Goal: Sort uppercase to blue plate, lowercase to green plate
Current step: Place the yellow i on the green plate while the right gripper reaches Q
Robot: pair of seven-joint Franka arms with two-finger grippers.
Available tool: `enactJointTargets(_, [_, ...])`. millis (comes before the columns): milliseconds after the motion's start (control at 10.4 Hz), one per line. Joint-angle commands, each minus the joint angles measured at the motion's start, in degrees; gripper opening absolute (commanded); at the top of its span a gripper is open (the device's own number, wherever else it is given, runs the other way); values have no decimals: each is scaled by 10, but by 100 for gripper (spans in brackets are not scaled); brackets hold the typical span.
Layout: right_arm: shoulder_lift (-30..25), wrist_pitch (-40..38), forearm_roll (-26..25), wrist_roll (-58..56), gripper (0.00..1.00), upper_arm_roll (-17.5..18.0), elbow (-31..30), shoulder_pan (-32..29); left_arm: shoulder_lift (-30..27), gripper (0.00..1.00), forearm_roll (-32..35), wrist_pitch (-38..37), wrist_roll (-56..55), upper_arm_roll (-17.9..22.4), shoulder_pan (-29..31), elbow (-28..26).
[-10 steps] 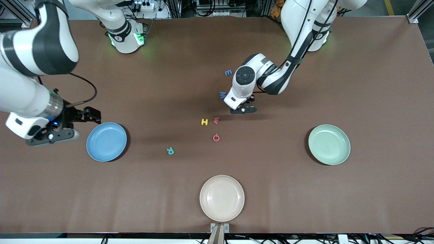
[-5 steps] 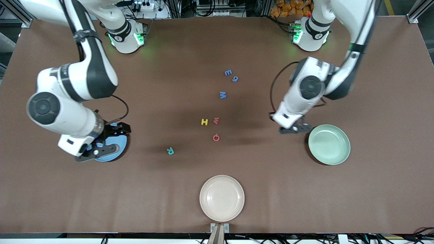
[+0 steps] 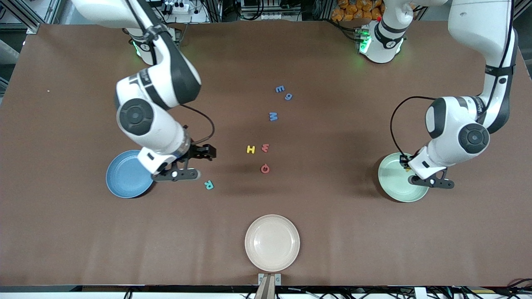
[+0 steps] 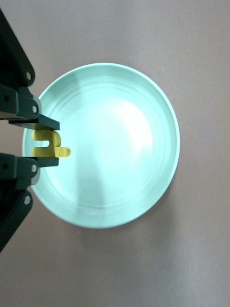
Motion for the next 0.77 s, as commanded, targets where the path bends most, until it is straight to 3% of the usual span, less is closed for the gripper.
enactJointTargets(0, [25, 31, 14, 127, 100, -5, 11, 44, 34, 43, -20, 14, 5, 6, -13, 28])
enactJointTargets(96, [38, 52, 13, 178, 100, -5, 11, 71, 39, 99, -18, 14, 6, 7, -13, 44])
enactJointTargets(289, [73, 109, 8, 293, 100, -5, 11, 123, 37, 100, -18, 14, 6, 21, -20, 50])
enactJointTargets(675, [85, 121, 3, 300, 100, -5, 10, 136, -10, 100, -19, 1, 4, 38, -33, 61])
